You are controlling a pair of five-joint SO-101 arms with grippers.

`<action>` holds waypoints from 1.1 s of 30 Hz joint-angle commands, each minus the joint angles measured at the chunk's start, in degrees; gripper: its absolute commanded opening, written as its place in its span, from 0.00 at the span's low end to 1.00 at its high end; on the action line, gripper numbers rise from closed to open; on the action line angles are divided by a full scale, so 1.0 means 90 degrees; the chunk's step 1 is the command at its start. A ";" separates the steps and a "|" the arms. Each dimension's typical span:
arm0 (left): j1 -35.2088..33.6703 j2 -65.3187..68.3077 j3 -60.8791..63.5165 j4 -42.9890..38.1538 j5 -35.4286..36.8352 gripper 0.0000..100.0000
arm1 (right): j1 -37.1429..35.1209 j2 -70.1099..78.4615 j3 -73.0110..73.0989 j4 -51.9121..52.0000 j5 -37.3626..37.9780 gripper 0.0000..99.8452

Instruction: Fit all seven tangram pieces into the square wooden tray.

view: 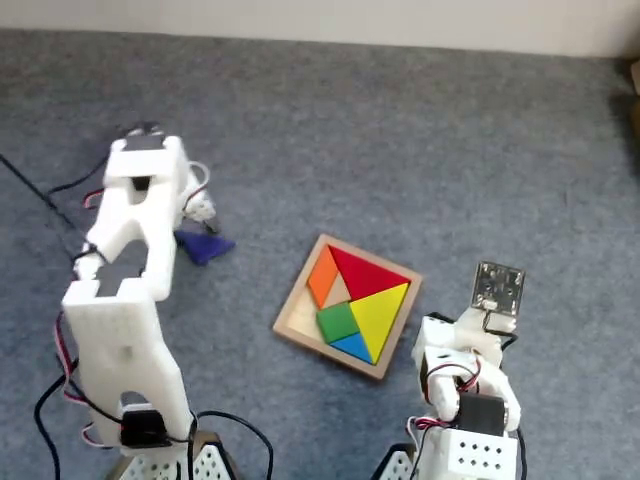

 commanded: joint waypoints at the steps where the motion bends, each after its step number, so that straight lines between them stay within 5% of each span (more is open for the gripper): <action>1: 0.0425 0.0288 -0.0659 0.0039 -0.1426 0.01 | 0.0083 -0.0024 0.0630 0.0034 -0.0010 0.00; 9: 0.1275 0.0601 -0.1578 0.0078 -0.3077 0.01 | 0.0083 -0.0024 0.0630 0.0034 -0.0010 0.00; 16: 0.1353 -0.0034 -0.2545 0.0977 -0.3204 0.02 | 0.0083 -0.0024 0.0630 0.0034 -0.0010 0.00; 23: 0.1011 -0.0269 -0.3170 0.2608 -0.1748 0.09 | 0.0083 -0.0024 0.0630 0.0034 -0.0010 0.00; 33: -0.0015 -0.0259 -0.2740 0.2716 -0.0996 0.08 | 0.0083 -0.0024 0.0630 0.0034 -0.0010 0.00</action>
